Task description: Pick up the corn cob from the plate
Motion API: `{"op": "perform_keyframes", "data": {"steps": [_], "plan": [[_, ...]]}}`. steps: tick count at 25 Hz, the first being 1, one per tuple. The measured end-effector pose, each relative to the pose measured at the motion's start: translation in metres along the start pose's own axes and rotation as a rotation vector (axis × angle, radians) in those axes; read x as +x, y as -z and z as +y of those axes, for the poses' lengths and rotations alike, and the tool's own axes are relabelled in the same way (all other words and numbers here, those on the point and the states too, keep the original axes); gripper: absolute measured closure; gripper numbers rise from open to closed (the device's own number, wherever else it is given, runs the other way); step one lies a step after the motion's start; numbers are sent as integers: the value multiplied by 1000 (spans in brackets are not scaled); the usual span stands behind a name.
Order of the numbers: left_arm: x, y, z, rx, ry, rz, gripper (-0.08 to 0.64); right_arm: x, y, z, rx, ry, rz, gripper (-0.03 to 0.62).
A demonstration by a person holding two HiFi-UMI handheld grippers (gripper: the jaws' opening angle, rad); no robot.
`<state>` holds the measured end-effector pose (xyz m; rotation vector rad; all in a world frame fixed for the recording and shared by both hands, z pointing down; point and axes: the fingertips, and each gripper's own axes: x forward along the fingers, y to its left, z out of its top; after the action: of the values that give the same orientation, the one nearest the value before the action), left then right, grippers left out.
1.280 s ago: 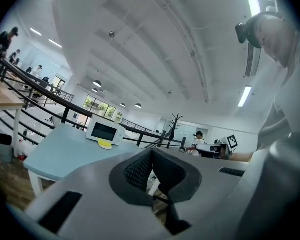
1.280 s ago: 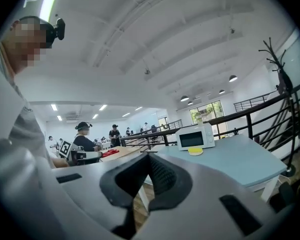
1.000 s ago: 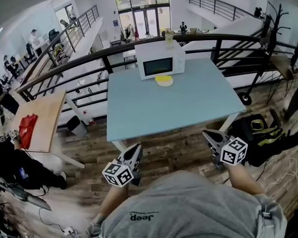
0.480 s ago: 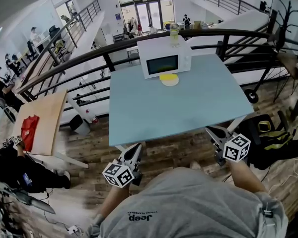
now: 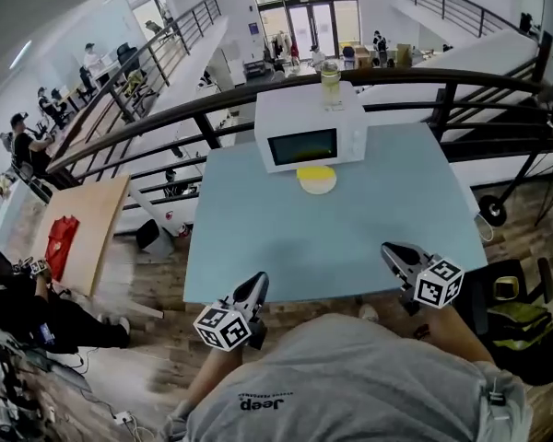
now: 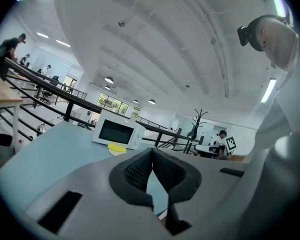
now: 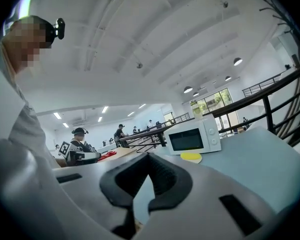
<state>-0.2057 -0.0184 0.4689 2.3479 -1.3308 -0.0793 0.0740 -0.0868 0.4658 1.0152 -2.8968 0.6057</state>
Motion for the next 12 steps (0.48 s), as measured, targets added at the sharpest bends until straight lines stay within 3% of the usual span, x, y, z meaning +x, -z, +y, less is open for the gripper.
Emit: {"op": "perform_keyframes", "data": {"steps": [4, 12], "plan": [[111, -11, -22, -70, 0, 3, 541, 17, -39, -89, 11, -61, 28, 577], [232, -37, -35, -36, -57, 40, 541, 44, -84, -203, 16, -136, 55, 577]]}}
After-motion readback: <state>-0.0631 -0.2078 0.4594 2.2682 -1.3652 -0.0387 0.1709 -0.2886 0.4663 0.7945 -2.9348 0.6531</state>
